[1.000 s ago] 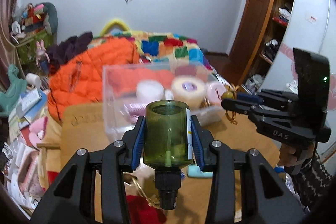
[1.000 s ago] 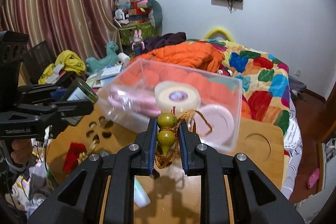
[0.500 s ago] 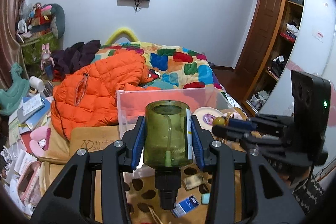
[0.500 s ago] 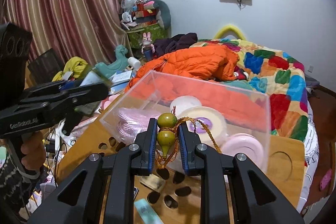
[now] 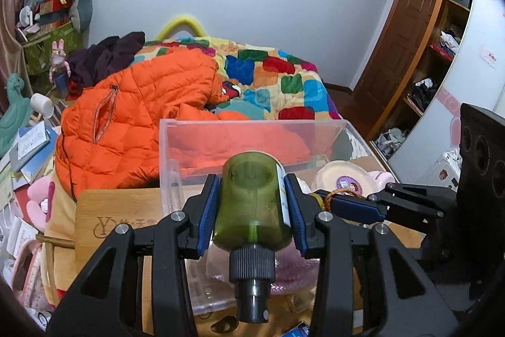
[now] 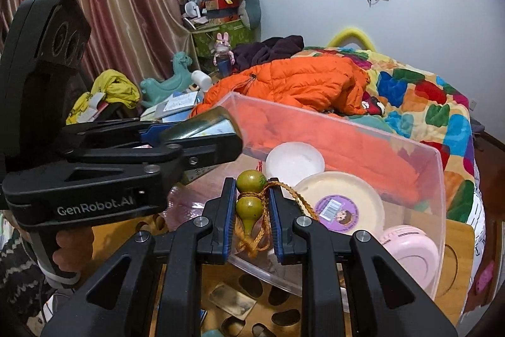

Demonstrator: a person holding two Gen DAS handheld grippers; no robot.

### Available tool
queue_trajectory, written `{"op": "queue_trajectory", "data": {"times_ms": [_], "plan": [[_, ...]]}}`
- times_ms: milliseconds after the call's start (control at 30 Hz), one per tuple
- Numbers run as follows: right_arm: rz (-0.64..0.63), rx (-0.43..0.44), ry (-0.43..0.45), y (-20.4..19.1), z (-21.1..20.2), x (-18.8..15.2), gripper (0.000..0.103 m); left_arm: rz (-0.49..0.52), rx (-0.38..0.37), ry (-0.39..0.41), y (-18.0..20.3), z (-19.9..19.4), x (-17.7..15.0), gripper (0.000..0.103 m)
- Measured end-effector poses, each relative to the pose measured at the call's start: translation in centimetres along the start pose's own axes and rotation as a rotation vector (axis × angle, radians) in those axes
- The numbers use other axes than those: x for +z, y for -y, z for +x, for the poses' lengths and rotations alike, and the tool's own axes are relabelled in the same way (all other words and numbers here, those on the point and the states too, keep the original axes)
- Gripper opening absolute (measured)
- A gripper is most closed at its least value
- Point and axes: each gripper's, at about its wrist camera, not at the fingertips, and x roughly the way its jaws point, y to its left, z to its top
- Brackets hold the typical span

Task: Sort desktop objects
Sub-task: 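Carry the gourd beads into the box with right tool while left carries green bottle, then open the right tool to drop the beads while left tool releases the bottle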

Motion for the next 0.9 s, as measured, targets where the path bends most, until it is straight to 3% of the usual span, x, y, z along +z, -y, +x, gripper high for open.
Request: {"op": "queue_trajectory", "data": {"times_ms": [267, 767, 900], "plan": [[0.002, -0.021, -0.006, -0.2, -0.9, -0.2, 0.018, -0.003, -0.007, -0.049, -0.4, 0.7, -1.1, 0.041], [0.009, -0.032, -0.026, -0.7, -2.8, -2.5, 0.021, 0.017, 0.015, -0.023, 0.5, -2.3, -2.2, 0.041], [0.022, -0.029, -0.019, -0.8, -3.6, -3.5, 0.035, 0.024, 0.02, -0.021, 0.8, -3.0, -2.6, 0.041]]}}
